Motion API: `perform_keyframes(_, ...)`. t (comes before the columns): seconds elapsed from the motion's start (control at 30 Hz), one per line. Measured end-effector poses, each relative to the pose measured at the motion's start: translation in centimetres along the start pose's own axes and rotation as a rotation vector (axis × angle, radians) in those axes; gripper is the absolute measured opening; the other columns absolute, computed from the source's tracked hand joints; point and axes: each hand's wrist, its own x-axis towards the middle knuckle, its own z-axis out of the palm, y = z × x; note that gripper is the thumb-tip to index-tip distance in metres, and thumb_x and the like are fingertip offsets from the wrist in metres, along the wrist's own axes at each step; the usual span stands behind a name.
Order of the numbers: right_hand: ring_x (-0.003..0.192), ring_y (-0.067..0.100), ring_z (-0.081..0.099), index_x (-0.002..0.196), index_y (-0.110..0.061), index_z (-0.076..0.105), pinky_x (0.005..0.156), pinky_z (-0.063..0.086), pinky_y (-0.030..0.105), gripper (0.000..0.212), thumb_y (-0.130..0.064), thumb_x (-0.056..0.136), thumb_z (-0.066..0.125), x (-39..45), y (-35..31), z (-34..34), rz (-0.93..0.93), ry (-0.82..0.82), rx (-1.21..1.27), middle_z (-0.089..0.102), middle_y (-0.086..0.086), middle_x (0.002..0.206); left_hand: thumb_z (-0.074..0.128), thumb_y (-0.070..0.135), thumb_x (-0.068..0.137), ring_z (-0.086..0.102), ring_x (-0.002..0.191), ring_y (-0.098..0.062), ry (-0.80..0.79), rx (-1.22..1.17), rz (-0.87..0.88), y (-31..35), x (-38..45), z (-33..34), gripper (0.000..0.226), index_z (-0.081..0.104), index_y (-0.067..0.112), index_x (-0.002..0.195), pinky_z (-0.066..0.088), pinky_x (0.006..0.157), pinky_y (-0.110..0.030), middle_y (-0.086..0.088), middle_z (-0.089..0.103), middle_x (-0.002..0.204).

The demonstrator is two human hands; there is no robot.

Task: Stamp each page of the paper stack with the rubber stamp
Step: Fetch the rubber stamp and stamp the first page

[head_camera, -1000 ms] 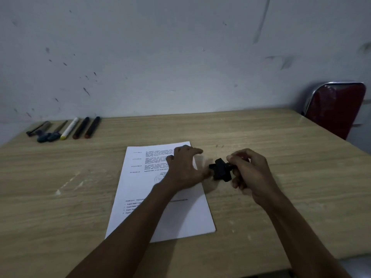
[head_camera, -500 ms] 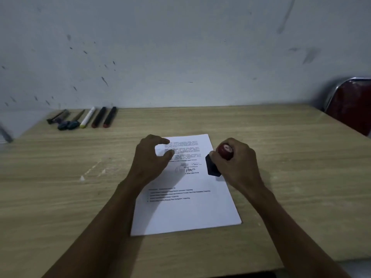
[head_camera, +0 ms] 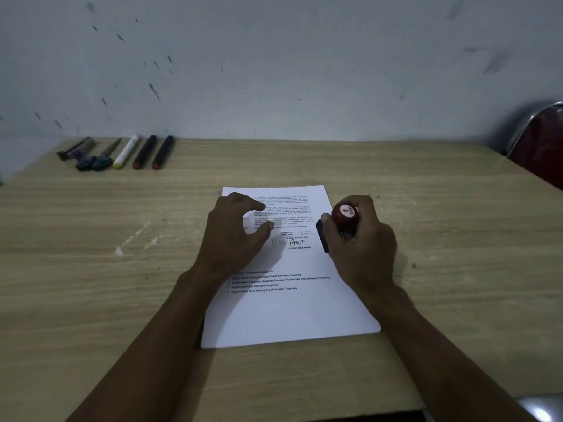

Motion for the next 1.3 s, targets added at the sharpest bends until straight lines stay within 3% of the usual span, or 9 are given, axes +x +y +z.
perform_keyframes(0.13,0.052,0.019,0.063,0.106,-0.013,0.066,0.057,0.046,0.027,0.025,-0.026,0.085,0.07,0.0,-0.2,0.2,-0.062,0.019,-0.048,0.064,-0.006,0.058,0.059,0.049,0.07,0.06,0.098,-0.022,-0.035,0.047,0.019,0.2,0.0,0.2,0.044,0.07,0.016,0.097,0.042,0.085,-0.028,0.0,0.068,0.1)
perform_keyframes(0.27,0.051,0.02,0.062,0.101,-0.015,0.066,0.059,0.041,0.025,0.021,-0.029,0.085,0.069,-0.1,0.0,0.4,-0.077,-0.008,-0.093,0.063,-0.005,0.056,0.058,0.057,0.067,0.058,0.105,-0.022,-0.108,0.1,0.038,0.4,-0.1,0.1,0.051,0.071,0.02,0.101,0.047,0.088,-0.043,0.003,0.066,0.105)
perform_keyframes(0.47,0.052,0.023,0.063,0.102,-0.017,0.066,0.058,0.04,0.026,0.021,-0.027,0.085,0.072,-0.2,0.3,0.7,-0.07,-0.054,-0.118,0.064,-0.004,0.056,0.047,0.07,0.064,0.055,0.111,-0.016,-0.222,0.166,-0.032,0.0,-0.5,0.5,0.059,0.072,0.03,0.099,0.044,0.093,-0.042,0.011,0.063,0.109)
perform_keyframes(0.73,0.057,0.027,0.064,0.103,-0.019,0.065,0.055,0.035,0.025,0.022,-0.03,0.086,0.071,-0.3,0.7,1.0,-0.06,-0.106,-0.126,0.067,-0.001,0.06,0.046,0.069,0.067,0.056,0.108,-0.017,-0.222,0.165,-0.025,-0.4,-0.6,0.7,0.056,0.07,0.03,0.099,0.044,0.092,-0.042,0.01,0.063,0.109)
perform_keyframes(1.3,0.066,0.03,0.065,0.109,-0.025,0.063,0.063,0.053,0.038,0.023,-0.033,0.087,0.065,-0.5,0.4,1.2,-0.016,-0.158,-0.15,0.066,0.001,0.064,0.042,0.07,0.067,0.055,0.111,-0.018,-0.237,0.162,-0.039,-0.3,-0.6,0.7,0.062,0.07,0.028,0.102,0.043,0.093,-0.042,0.008,0.062,0.112)
